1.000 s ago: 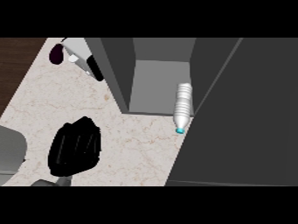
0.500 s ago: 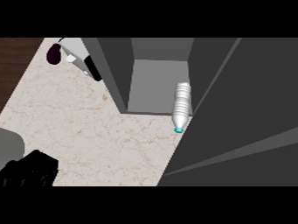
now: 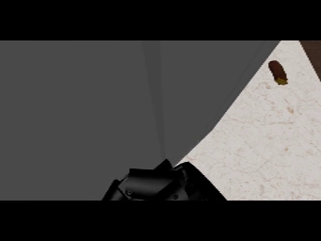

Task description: Pick up the bottled water, place it into the cabinet and close the cabinet

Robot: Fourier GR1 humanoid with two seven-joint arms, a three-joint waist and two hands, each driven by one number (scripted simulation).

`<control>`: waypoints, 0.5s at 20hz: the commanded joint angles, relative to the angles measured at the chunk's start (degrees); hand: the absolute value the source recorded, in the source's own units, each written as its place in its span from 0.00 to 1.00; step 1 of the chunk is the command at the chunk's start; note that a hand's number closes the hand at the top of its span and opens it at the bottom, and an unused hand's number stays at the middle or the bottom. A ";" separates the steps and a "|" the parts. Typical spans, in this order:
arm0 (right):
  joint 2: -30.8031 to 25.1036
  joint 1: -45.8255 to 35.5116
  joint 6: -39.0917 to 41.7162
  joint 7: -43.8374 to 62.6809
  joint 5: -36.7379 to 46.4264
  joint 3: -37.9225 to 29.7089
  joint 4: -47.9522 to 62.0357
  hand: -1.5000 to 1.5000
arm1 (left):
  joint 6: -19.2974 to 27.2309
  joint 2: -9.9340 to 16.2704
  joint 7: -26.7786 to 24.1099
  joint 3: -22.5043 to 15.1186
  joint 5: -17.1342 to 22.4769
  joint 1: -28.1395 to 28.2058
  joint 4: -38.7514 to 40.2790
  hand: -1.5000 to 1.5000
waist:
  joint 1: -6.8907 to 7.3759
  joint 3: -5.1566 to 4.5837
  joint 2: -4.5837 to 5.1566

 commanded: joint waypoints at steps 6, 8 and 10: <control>2.65 -14.31 5.54 -6.93 -10.52 -16.20 21.66 1.00 | -10.31 2.15 -2.55 8.06 5.00 1.70 6.76 1.00 | -0.18 0.00 0.54; 2.67 -11.48 8.64 -12.39 -11.95 -17.53 25.19 1.00 | -8.95 2.12 0.06 8.69 5.76 4.01 2.00 1.00 | -0.58 0.09 0.38; 2.68 -13.32 8.92 -13.17 -11.95 -18.95 28.28 1.00 | -12.66 3.10 -0.92 12.10 7.36 5.27 5.23 1.00 | -0.55 0.07 0.30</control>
